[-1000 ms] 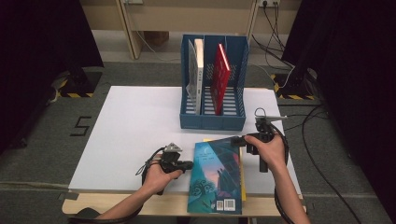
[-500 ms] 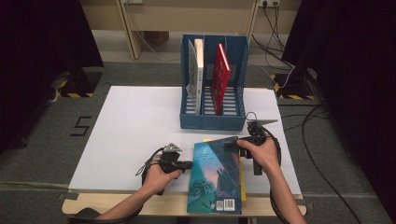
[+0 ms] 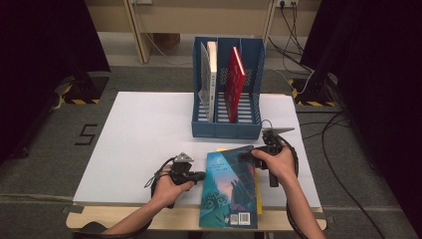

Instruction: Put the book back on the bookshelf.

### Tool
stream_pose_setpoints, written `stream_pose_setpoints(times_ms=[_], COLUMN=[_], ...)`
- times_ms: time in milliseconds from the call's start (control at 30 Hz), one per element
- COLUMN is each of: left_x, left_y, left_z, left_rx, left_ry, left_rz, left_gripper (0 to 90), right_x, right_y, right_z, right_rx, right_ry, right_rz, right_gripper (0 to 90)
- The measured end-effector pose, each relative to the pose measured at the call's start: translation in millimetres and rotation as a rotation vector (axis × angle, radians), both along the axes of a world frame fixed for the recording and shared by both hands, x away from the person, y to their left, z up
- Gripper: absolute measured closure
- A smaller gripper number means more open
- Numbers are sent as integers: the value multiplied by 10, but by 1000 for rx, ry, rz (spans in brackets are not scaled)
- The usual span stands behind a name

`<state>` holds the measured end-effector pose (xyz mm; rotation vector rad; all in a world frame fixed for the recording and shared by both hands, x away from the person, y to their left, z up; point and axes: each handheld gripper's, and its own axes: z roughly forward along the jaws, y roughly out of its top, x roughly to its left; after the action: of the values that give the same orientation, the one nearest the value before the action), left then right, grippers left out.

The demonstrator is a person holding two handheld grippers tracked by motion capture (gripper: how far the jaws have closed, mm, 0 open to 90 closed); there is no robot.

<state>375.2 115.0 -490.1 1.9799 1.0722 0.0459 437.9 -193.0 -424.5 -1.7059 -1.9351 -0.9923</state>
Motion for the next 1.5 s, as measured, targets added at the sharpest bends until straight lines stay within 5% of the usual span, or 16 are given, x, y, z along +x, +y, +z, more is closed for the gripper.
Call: stream_pose_setpoints(times_ms=[233, 500, 1500], left_x=[18, 35, 50], left_y=[46, 168, 220], left_z=[-3, 27, 65], left_rx=[-7, -14, -41], left_ry=[-21, -114, -148], left_rz=[2, 84, 91], left_gripper=[771, 584, 540], right_x=[-11, -52, -56], right_y=[-22, -56, -217], right_z=[27, 210, 683], right_rx=[59, 116, 105], right_ry=[25, -19, -192], right_rz=[-16, -31, -129], right_gripper=[748, 749, 749])
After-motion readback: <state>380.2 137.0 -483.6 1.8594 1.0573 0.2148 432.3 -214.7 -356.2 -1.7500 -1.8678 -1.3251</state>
